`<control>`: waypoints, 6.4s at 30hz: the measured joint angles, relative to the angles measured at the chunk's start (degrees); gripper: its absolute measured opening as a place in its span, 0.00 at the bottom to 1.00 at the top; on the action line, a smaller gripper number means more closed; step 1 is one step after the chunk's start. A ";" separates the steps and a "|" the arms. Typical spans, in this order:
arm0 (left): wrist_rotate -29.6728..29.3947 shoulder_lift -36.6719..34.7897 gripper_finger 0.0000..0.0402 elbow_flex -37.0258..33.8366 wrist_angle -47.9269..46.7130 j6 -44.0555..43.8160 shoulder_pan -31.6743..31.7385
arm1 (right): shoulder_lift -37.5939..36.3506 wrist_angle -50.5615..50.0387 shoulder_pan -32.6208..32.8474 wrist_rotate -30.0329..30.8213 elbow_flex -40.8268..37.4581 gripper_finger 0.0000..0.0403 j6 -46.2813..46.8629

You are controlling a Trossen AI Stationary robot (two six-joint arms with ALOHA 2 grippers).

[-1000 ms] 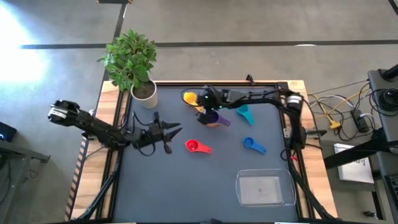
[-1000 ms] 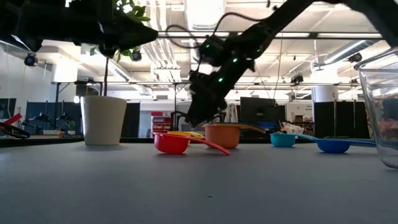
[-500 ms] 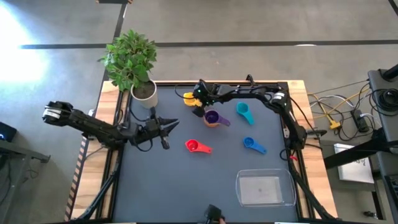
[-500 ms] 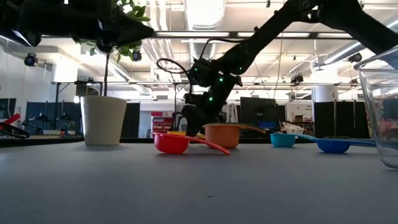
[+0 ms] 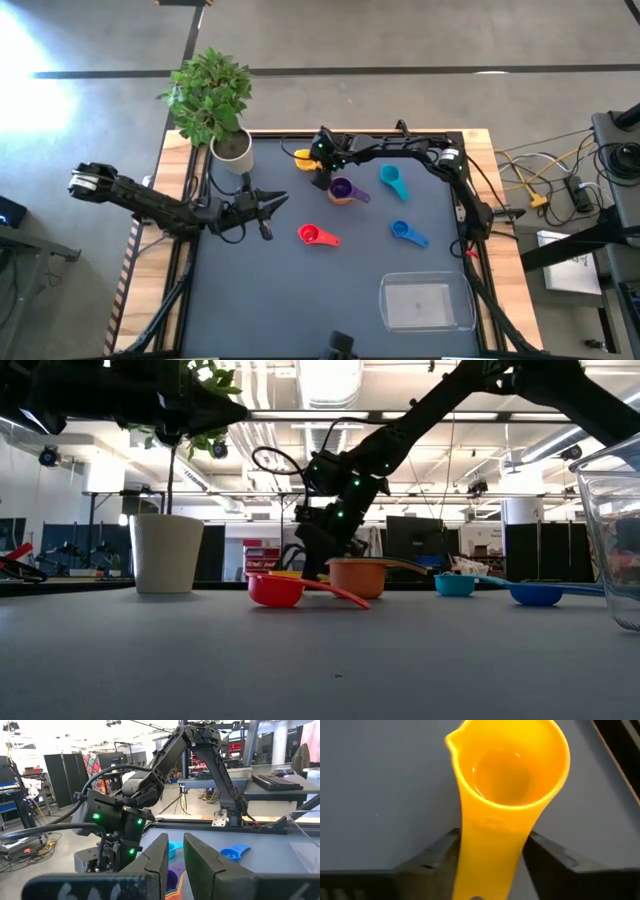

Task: Nest measuring cups in basket
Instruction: Stack the yellow nest measuring cup into the the purple nest measuring cup, then stack the light blue nest measuring cup into the yellow nest measuring cup

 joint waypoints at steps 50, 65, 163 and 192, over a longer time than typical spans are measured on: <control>1.10 0.07 0.10 2.73 -1.90 -2.48 0.07 | -40.85 -5.54 3.00 -4.86 -36.33 0.32 0.18; 0.95 0.09 0.10 5.40 -9.86 -4.98 0.07 | -35.90 -3.09 3.31 -7.46 -35.63 0.34 -0.02; 1.03 0.09 0.10 5.29 -11.52 -7.51 0.07 | -46.50 -3.48 5.32 6.88 -37.00 0.36 7.00; 1.01 0.07 0.10 5.28 -12.03 -7.04 0.07 | -28.58 -11.10 6.97 0.07 -26.51 0.36 -2.97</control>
